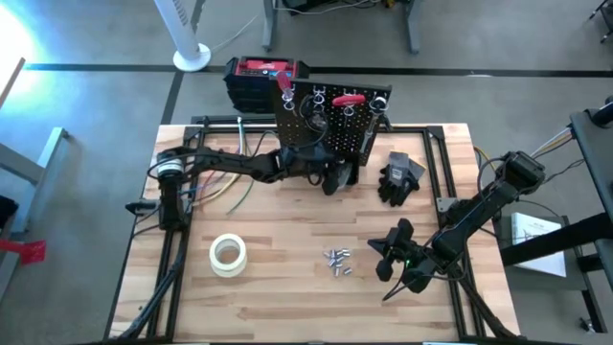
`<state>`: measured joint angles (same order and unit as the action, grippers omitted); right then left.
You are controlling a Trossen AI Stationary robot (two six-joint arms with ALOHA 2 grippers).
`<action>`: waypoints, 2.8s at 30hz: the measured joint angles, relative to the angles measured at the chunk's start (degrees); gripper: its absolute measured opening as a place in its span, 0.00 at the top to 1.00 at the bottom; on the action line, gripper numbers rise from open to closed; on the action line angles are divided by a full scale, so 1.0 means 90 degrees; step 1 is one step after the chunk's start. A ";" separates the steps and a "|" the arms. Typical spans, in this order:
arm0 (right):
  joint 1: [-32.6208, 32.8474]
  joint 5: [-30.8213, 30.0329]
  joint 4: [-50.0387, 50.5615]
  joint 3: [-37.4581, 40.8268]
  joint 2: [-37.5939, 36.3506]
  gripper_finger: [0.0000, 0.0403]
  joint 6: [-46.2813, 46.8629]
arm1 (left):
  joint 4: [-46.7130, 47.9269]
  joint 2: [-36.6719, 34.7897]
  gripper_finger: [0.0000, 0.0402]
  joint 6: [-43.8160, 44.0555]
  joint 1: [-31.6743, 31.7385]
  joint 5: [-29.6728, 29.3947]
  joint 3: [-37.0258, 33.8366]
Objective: Hang tools onto peg board
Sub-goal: Put the socket into the black bin on the peg board, then put the cutter into the black bin on the peg board, then put the socket into the black bin on the peg board
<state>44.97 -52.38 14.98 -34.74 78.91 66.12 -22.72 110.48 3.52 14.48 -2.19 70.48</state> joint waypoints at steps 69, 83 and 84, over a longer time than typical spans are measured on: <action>-0.0041 0.0714 -0.0889 0.0117 0.0005 0.99 -0.0791 | 0.0129 0.1101 0.69 -0.0805 -0.3076 0.0721 -0.1049; -0.0041 0.0712 -0.0891 0.0121 0.0005 0.99 -0.0674 | -0.0069 0.1139 0.59 0.0710 -0.3108 0.1192 -0.0923; -0.0041 0.0712 -0.0891 0.0121 0.0005 0.99 -0.0672 | -0.0128 0.1139 0.56 0.0841 -0.3106 0.1156 -0.0923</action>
<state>44.60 -45.98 6.96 -33.65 78.96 60.07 -23.87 120.73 11.08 -13.47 8.22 62.17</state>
